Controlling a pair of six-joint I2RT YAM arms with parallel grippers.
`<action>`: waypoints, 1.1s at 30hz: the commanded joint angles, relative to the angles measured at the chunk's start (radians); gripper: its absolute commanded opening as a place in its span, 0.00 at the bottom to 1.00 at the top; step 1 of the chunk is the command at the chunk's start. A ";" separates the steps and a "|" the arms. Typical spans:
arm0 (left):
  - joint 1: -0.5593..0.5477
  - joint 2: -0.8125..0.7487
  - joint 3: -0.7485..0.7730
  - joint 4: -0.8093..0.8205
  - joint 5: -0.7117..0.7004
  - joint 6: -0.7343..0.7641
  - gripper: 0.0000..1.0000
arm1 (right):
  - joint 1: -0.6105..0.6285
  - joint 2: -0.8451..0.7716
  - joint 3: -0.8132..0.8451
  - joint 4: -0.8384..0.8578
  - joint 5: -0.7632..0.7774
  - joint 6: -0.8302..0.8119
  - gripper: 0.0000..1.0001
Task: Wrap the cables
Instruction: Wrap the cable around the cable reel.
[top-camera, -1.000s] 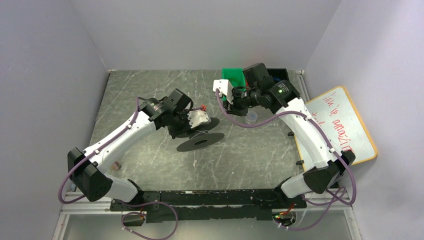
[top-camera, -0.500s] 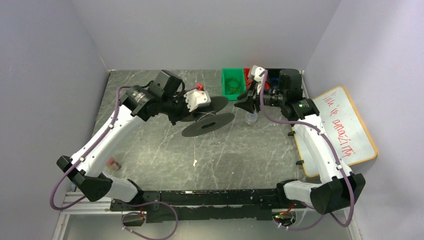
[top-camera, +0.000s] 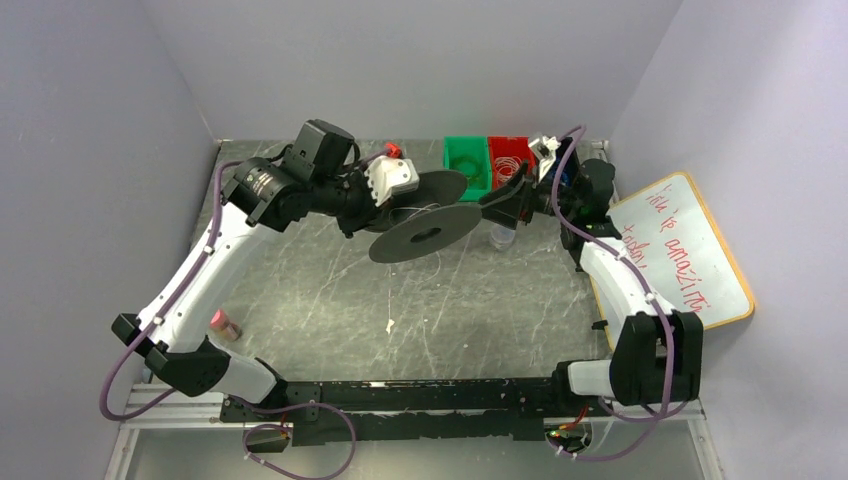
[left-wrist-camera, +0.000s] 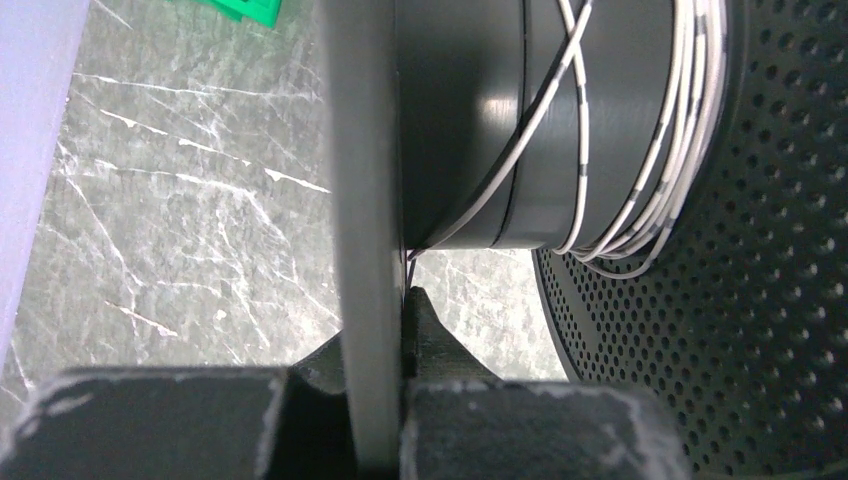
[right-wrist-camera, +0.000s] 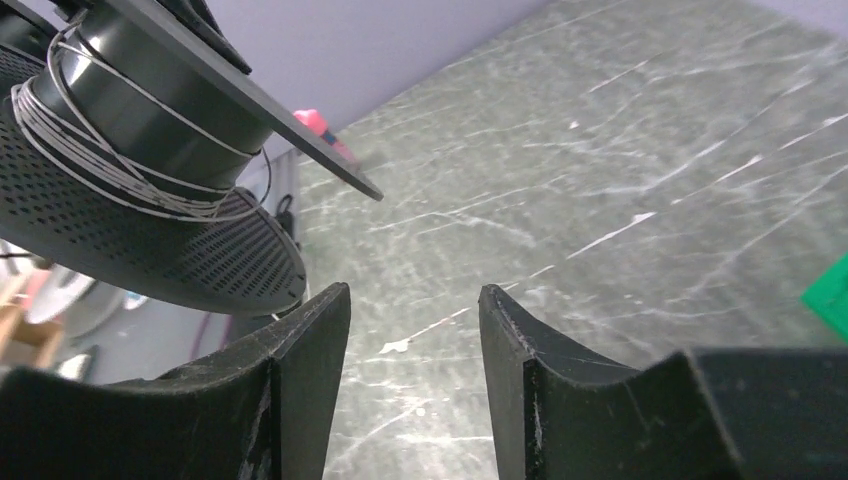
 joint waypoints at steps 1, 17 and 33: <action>0.012 -0.010 0.068 0.049 0.054 -0.030 0.02 | 0.031 0.037 -0.037 0.295 -0.091 0.228 0.54; 0.044 -0.004 0.122 0.038 0.094 -0.036 0.02 | 0.196 0.088 0.006 -0.035 -0.149 -0.075 0.59; 0.062 0.002 0.131 0.040 0.117 -0.040 0.02 | 0.286 0.123 -0.103 0.296 -0.077 0.137 0.63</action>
